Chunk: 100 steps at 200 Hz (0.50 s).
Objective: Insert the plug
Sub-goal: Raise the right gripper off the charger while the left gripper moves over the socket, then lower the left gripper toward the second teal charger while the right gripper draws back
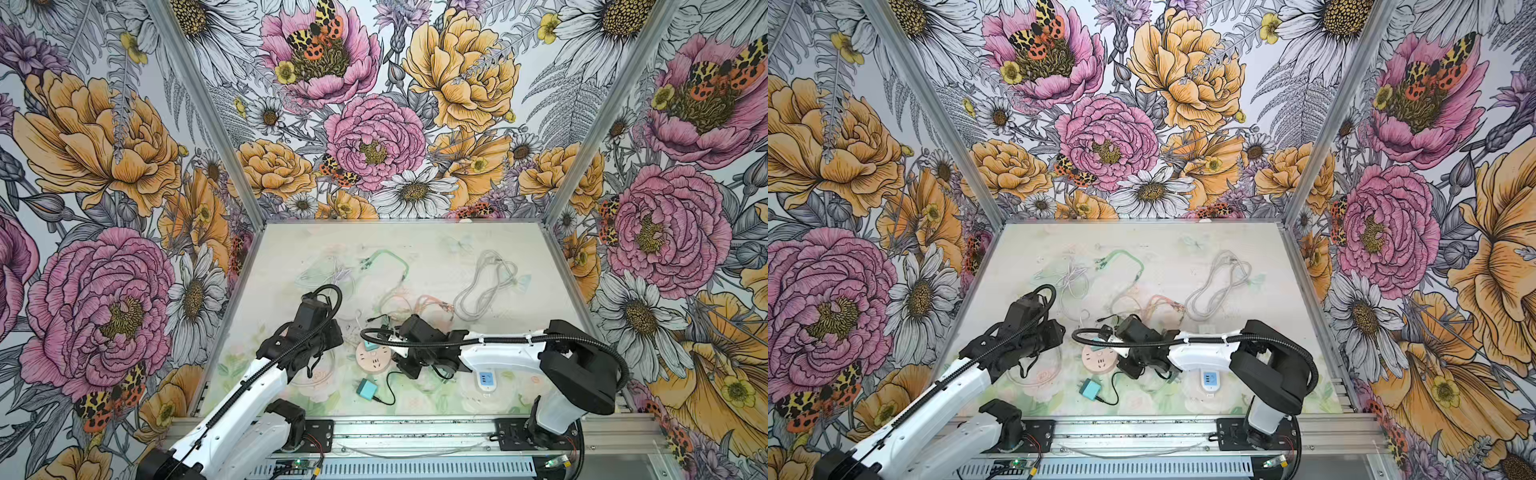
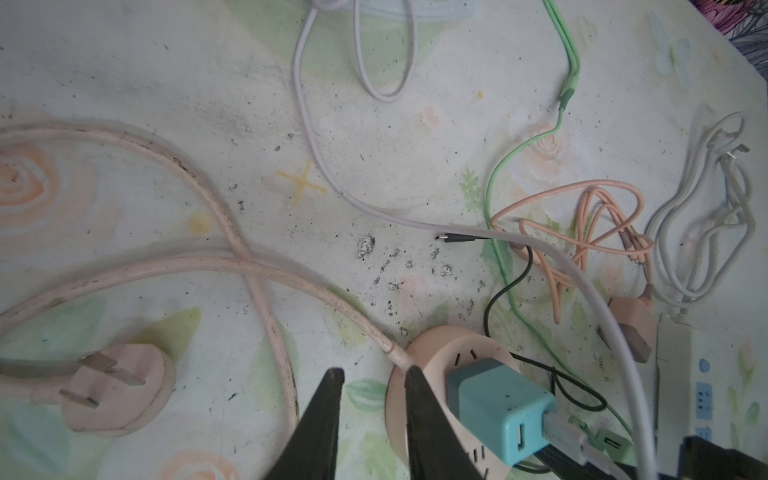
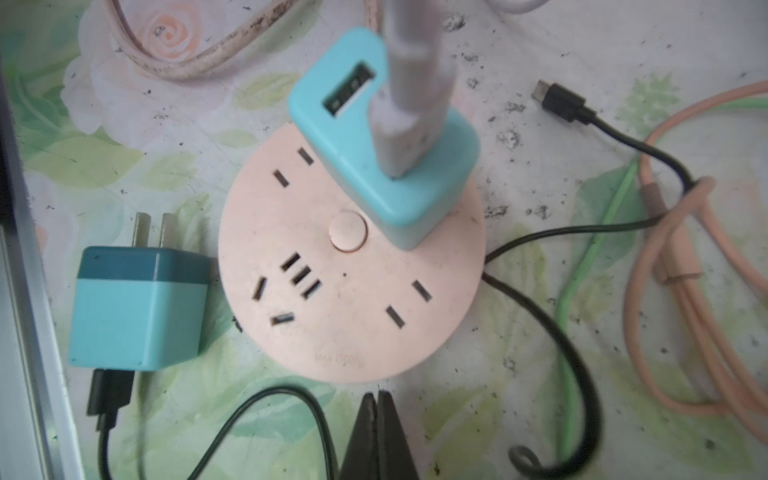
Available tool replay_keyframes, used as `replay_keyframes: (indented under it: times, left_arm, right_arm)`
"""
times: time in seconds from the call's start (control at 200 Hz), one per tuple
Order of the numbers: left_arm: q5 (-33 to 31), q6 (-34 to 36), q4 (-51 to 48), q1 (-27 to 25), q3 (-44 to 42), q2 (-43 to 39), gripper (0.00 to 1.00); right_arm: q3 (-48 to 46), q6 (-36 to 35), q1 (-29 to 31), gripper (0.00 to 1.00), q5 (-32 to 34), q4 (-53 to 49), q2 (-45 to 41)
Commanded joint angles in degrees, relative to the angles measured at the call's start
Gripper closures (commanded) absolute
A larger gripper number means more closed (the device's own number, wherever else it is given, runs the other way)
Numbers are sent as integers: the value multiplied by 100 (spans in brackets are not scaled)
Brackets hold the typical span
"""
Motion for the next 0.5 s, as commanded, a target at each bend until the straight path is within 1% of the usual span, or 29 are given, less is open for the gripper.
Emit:
replay_keyframes:
  times: [0.0,0.495]
  left_arm:
    - [-154,-27,-7,-55,22,-112,71]
    - [-156,83,1,-62,91,44,70]
  right_arm:
    - [213,134,17,100,11,372,167]
    - [633,49,52,100,39,433,545]
